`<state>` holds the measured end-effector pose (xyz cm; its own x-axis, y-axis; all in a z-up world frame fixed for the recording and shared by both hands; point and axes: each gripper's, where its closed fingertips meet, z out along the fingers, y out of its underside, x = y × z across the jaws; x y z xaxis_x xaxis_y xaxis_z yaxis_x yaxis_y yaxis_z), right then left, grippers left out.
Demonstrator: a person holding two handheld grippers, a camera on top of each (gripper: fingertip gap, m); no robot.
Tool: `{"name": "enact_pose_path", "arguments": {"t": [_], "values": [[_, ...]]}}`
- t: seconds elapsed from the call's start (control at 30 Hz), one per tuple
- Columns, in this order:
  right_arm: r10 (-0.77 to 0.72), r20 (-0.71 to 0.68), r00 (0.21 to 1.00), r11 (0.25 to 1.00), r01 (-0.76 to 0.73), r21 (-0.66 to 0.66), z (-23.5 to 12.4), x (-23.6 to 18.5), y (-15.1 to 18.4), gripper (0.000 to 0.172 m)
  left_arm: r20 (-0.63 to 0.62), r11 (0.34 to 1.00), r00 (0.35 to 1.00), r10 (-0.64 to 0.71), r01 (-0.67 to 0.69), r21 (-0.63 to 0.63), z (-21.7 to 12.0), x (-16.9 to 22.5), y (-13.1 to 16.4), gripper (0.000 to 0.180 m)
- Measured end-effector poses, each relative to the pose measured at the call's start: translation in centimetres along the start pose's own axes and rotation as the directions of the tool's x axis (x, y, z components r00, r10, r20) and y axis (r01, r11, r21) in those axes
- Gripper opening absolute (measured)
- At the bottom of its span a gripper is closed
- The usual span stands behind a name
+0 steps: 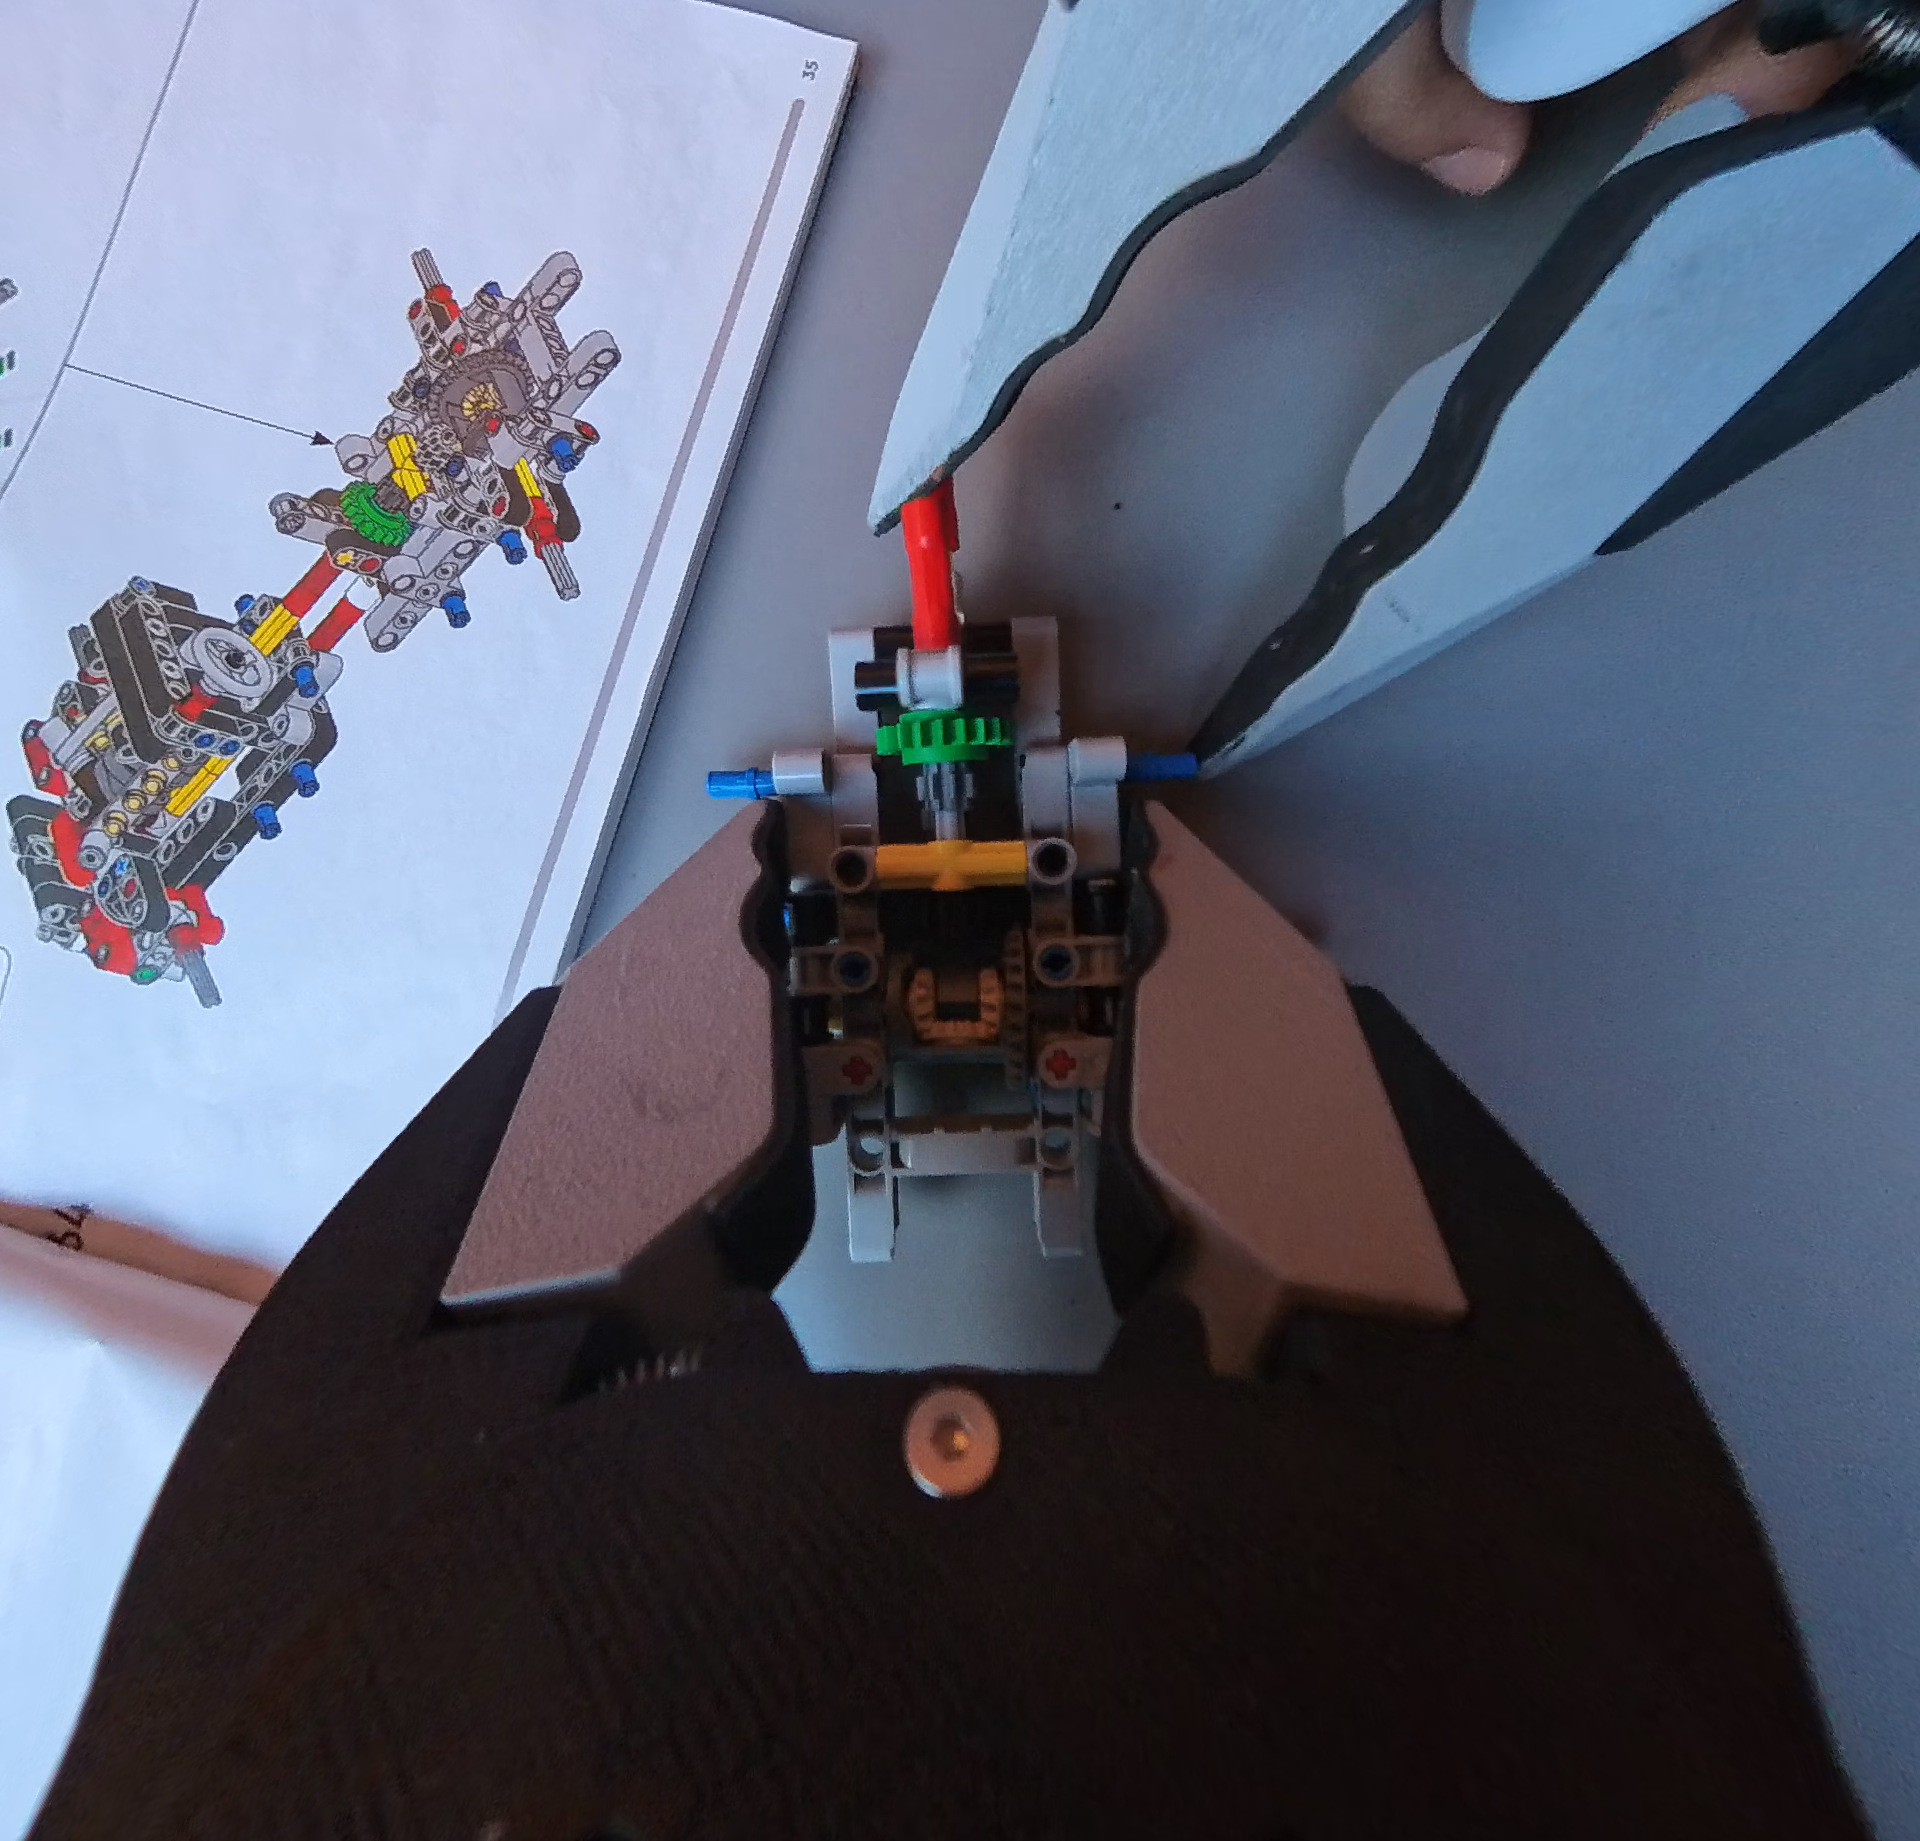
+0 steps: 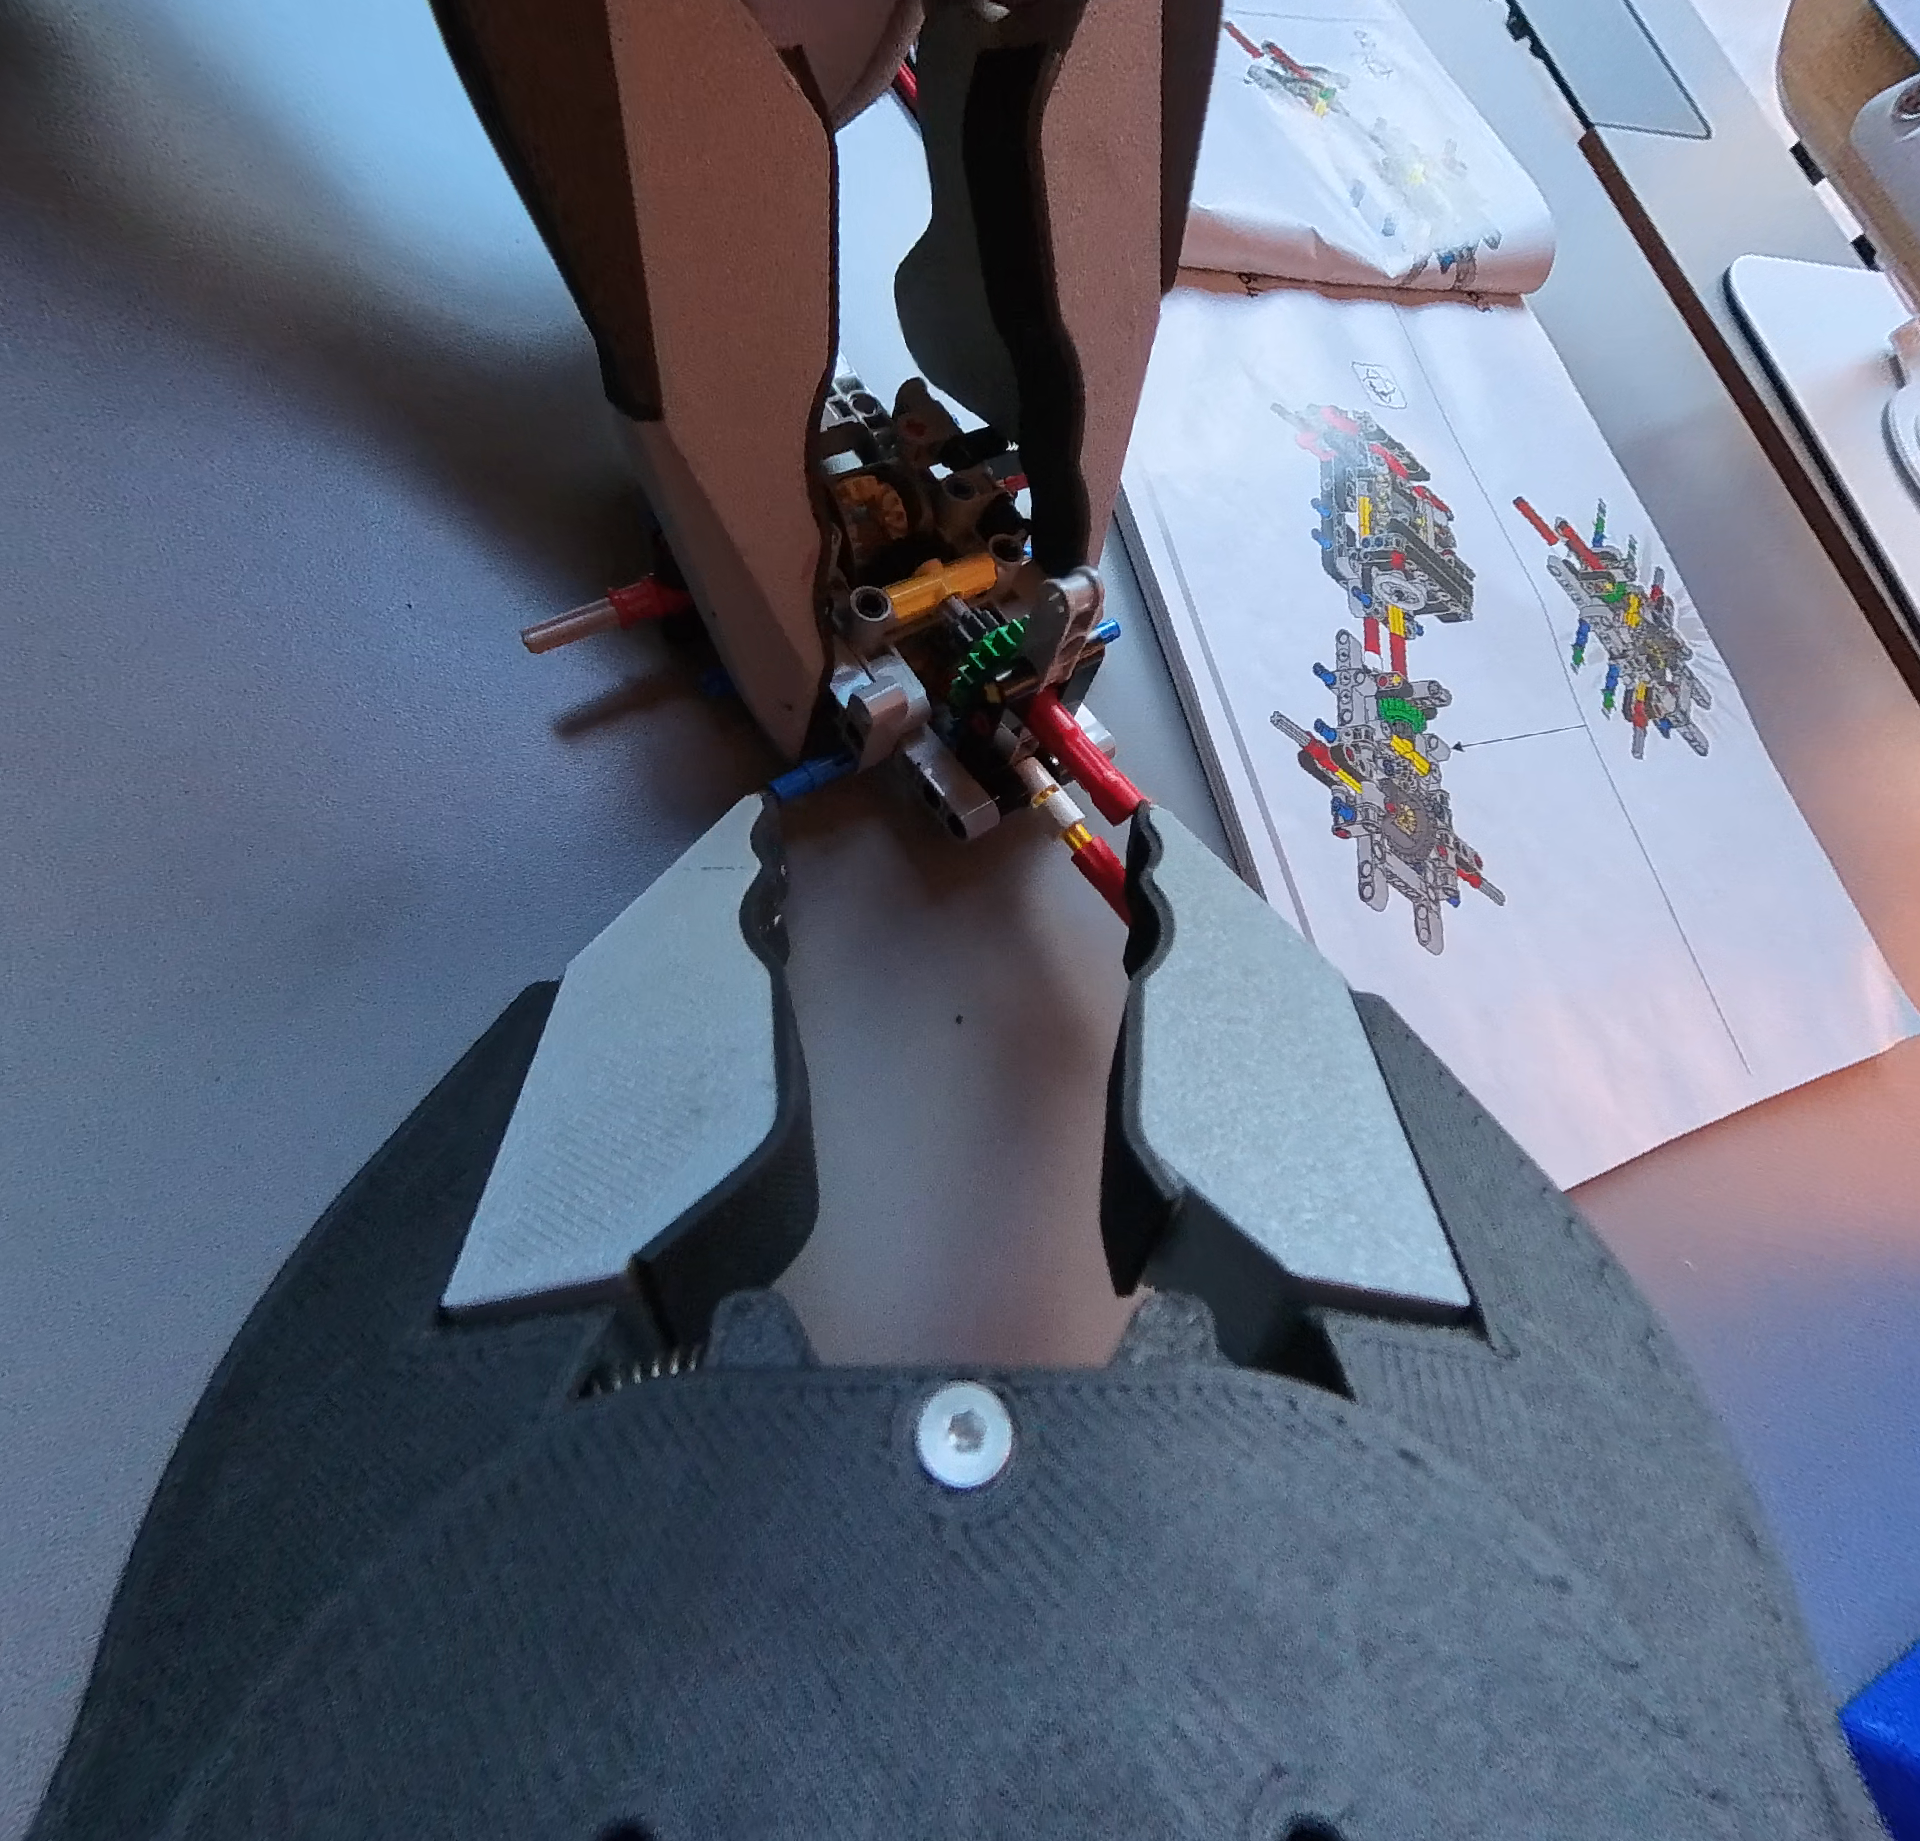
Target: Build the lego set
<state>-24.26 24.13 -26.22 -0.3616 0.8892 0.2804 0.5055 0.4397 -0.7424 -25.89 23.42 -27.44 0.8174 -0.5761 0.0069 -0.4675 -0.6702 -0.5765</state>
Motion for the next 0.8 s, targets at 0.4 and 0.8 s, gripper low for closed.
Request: {"name": "enact_pose_path", "arguments": {"t": [0.4,0.8], "values": [[0.071,0.061,0.996,0.996,-0.068,-0.061,0.53,-0.09,0.53,0.061,0.013,0.999,1.000,0.024,-0.024,-0.034,0.05,0.07,0.08,0.060],[0.078,0.082,0.994,0.992,-0.069,-0.110,0.48,-0.33,0.72,0.056,0.039,0.998,0.999,0.026,-0.024,-0.054,0.02,0.03,0.05,0.059]]}}
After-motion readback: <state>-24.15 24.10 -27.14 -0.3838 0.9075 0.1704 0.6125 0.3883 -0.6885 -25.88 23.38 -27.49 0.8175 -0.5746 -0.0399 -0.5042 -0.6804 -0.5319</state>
